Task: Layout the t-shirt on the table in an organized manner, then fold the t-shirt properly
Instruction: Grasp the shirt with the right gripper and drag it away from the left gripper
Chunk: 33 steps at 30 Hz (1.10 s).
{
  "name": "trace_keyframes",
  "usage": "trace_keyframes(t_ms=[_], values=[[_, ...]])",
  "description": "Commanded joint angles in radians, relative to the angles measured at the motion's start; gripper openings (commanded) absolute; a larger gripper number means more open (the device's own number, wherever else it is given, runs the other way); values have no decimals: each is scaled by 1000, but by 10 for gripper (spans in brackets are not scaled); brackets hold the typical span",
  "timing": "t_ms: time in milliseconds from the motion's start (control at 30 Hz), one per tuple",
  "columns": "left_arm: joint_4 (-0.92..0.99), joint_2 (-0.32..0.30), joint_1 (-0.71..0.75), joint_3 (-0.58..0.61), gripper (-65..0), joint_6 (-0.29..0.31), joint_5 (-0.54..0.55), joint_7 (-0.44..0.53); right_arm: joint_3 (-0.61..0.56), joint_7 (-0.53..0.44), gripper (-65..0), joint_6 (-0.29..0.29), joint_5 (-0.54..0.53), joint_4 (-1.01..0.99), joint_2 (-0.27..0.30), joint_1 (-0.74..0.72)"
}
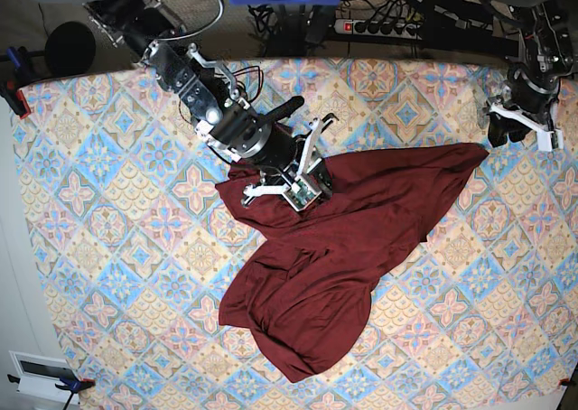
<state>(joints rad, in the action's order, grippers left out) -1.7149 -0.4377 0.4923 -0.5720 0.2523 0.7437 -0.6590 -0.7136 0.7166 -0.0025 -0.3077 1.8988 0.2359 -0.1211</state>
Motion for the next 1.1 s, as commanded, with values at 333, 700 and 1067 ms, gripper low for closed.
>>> trace_keyframes(t_ms=[333, 700, 1067], values=[[126, -23, -157, -4, -369, 0, -138, 12, -85, -25, -462, 3, -2, -184, -62, -124], [121, -23, -148, -3, -369, 3, -140, 11, -163, -30, -459, 3, -6, -393, -66, -345], [120, -22, -120, -3, -369, 5, -137, 11, -306, -64, -300, 8, -6, -572, -68, -478]])
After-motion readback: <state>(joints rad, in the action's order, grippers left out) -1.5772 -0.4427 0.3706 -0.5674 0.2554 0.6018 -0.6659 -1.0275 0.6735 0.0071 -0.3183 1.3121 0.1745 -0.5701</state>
